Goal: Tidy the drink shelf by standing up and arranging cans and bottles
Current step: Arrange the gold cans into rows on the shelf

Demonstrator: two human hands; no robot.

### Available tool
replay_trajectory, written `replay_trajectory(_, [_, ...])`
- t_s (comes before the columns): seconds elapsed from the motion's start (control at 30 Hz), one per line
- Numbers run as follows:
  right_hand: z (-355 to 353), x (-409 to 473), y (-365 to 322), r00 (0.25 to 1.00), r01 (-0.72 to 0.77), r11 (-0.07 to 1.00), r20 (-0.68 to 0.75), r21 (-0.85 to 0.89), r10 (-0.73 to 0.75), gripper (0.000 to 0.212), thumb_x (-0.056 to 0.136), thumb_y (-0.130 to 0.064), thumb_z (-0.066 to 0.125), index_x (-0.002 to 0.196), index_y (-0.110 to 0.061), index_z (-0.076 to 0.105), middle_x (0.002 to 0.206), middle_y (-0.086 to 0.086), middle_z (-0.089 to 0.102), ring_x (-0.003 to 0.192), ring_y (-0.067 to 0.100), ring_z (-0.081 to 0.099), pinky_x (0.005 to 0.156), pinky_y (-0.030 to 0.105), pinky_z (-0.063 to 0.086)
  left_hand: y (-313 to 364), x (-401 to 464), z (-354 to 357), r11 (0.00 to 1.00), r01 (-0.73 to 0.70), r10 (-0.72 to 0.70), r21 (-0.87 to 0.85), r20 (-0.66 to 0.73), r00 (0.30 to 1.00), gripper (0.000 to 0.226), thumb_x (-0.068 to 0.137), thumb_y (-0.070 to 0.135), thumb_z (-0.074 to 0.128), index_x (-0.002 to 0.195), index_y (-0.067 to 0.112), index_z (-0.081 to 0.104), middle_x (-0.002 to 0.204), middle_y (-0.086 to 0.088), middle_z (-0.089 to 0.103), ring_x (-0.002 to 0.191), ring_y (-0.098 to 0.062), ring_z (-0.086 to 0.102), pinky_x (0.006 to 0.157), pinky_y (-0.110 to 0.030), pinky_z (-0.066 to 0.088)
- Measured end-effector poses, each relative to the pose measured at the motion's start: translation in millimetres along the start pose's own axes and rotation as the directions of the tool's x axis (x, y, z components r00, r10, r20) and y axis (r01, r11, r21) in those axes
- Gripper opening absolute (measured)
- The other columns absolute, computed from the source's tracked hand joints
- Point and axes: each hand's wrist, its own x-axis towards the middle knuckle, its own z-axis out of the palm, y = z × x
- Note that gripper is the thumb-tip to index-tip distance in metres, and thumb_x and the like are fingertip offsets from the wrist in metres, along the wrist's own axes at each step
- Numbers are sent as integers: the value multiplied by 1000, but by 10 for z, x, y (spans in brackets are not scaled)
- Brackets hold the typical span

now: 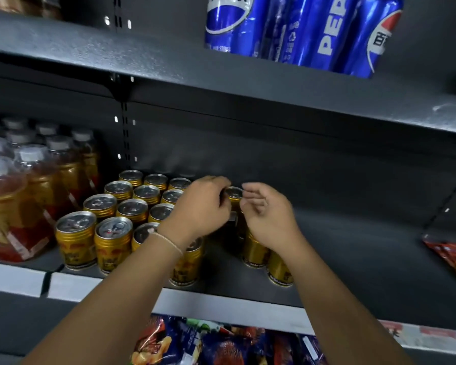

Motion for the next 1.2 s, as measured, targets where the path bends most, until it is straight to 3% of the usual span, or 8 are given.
replay_trajectory(0.17, [-33, 273, 16, 998, 15, 989, 59, -149, -6, 33, 94, -8, 66, 126, -10, 65, 116, 2, 68, 104, 10, 66, 95, 21, 53, -57, 269, 31, 996, 37, -46, 79, 114, 992, 36, 88, 15, 52, 123, 11, 61, 116, -11, 66, 108, -29, 61, 89, -34, 49])
replay_trajectory(0.33, [6, 502, 75, 997, 7, 970, 75, -245, 12, 31, 94, -13, 66, 125, -9, 67, 115, 4, 70, 104, 18, 68, 97, 31, 55, -183, 457, 4, 992, 14, -42, 126, 222, 974, 4, 89, 15, 50, 87, 19, 52, 97, -12, 64, 93, -32, 60, 74, -32, 46])
replay_trajectory(0.63, [-2, 1016, 190, 988, -53, 842, 92, -537, 121, 41, 95, -19, 64, 135, -16, 59, 138, 2, 61, 125, 22, 58, 95, 16, 38, -590, 638, -15, 969, 69, -154, 237, 361, 920, 41, 97, 28, 47, 136, 17, 49, 135, -13, 54, 120, -30, 51, 93, -32, 43])
replay_trajectory(0.7, [44, 1136, 198, 977, -54, 787, 130, -614, 168, 36, 93, -15, 63, 129, -12, 63, 137, 6, 61, 122, 25, 59, 99, 25, 44, -662, 634, 0, 963, 81, -182, 258, 398, 899, 42, 96, 28, 48, 136, 17, 49, 136, -12, 53, 121, -30, 50, 98, -36, 44])
replay_trajectory(0.8, [192, 1234, 265, 947, -39, 736, 210, -676, 242, 27, 89, -13, 66, 116, -15, 69, 123, 8, 67, 96, 21, 60, 76, 24, 48, -745, 598, 65, 957, 85, -213, 276, 474, 855, 26, 92, 27, 50, 115, 18, 58, 127, -12, 59, 109, -27, 55, 89, -35, 46])
replay_trajectory(0.87, [315, 1270, 335, 906, -46, 715, 273, -698, 324, 35, 91, -26, 70, 125, -19, 64, 127, 7, 64, 100, 21, 59, 76, 26, 46, -790, 555, 124, 953, 87, -235, 291, 524, 819, 33, 92, 32, 48, 120, 18, 57, 130, -11, 58, 112, -28, 55, 90, -35, 46])
replay_trajectory(1.03, [542, 1311, 504, 840, -164, 661, 247, -733, 483, 69, 84, -54, 73, 137, -13, 52, 129, 10, 58, 108, 28, 59, 79, 35, 47, -877, 477, 230, 940, 60, -254, 335, 572, 780, 51, 100, 40, 36, 143, 14, 43, 144, -13, 48, 128, -30, 48, 101, -38, 41])
replay_trajectory(1.2, [529, 1340, 544, 845, -148, 673, 260, -725, 467, 60, 82, -48, 77, 128, -14, 58, 121, 10, 62, 98, 25, 59, 71, 32, 48, -919, 435, 270, 935, 7, -232, 354, 597, 768, 59, 104, 40, 26, 154, 10, 21, 161, -11, 22, 146, -29, 25, 117, -44, 26])
